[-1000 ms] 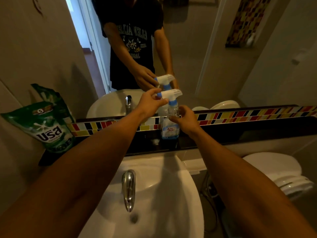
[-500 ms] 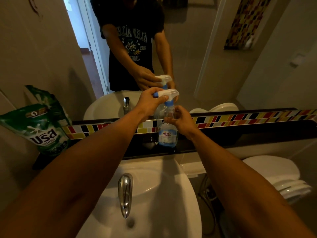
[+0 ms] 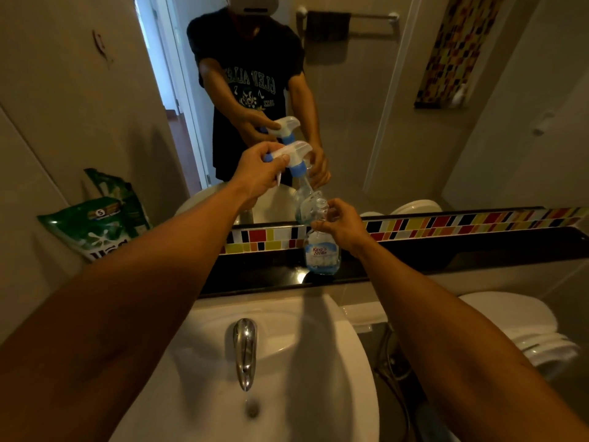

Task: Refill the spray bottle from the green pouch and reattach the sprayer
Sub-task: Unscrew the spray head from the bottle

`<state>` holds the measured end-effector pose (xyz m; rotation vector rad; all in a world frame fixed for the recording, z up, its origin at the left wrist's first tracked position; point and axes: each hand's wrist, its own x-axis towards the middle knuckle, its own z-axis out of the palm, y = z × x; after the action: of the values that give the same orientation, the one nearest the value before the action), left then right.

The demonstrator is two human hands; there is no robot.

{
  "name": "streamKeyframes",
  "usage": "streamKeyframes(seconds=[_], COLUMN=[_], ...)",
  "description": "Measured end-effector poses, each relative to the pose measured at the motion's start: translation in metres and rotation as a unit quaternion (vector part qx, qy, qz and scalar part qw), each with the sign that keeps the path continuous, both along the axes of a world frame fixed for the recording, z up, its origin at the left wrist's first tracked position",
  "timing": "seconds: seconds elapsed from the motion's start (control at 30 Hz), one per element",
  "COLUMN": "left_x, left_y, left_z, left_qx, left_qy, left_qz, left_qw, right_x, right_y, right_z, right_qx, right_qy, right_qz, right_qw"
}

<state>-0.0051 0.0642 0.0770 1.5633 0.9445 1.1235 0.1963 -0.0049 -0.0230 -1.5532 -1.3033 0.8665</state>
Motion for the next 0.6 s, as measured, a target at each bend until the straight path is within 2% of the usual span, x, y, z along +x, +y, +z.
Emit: streamKeyframes(seconds=[0.6], left_x=[-0.078], left_y=[-0.014], left_z=[0.006], left_qx=[-0.012], left_qy=[-0.003], left_qz=[0.078], left_qw=[0.997], right_x=[0.004], right_y=[-0.022], right_z=[-0.003], right_qx=[0.003], right_qy=[-0.020], right_qz=[-0.034], right_qw=[0.999])
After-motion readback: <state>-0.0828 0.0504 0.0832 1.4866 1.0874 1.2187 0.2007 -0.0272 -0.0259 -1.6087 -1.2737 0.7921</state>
